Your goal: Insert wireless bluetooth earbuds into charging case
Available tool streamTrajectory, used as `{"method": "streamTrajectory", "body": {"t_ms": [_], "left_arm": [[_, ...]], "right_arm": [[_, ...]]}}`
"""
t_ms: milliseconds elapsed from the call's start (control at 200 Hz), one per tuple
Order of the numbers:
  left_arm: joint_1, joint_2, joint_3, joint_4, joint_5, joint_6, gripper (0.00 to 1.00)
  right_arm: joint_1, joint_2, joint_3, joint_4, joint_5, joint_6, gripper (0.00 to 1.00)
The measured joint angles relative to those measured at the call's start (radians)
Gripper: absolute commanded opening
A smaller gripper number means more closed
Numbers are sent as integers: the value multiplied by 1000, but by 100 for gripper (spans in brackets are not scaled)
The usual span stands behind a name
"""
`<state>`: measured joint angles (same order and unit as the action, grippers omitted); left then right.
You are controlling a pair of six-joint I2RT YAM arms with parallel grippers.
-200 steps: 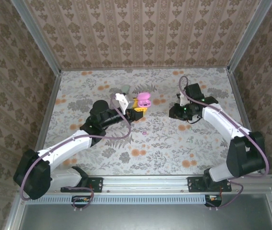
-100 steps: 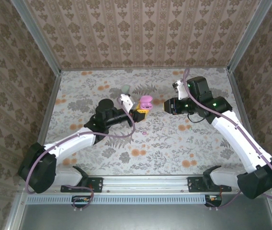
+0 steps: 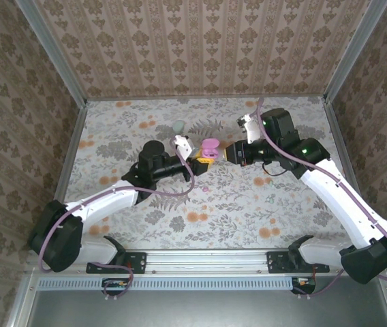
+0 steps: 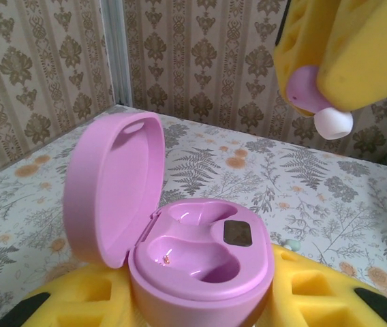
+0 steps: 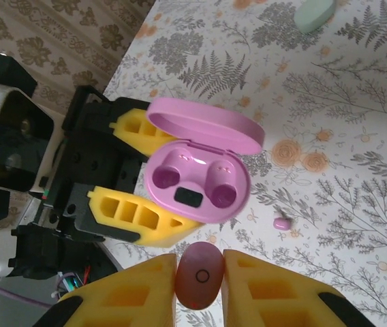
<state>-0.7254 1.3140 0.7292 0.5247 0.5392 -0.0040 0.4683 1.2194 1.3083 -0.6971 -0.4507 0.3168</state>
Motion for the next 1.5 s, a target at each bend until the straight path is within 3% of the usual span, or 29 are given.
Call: {"method": "streamTrajectory", "body": {"t_ms": [620,1500], "left_arm": [[-8,13,13,10,14,2,31],[-15,13,13,13,13,2,31]], "right_arm": [[79,76,45,43,48,27,23],[116,130,68,43,115,31,23]]}}
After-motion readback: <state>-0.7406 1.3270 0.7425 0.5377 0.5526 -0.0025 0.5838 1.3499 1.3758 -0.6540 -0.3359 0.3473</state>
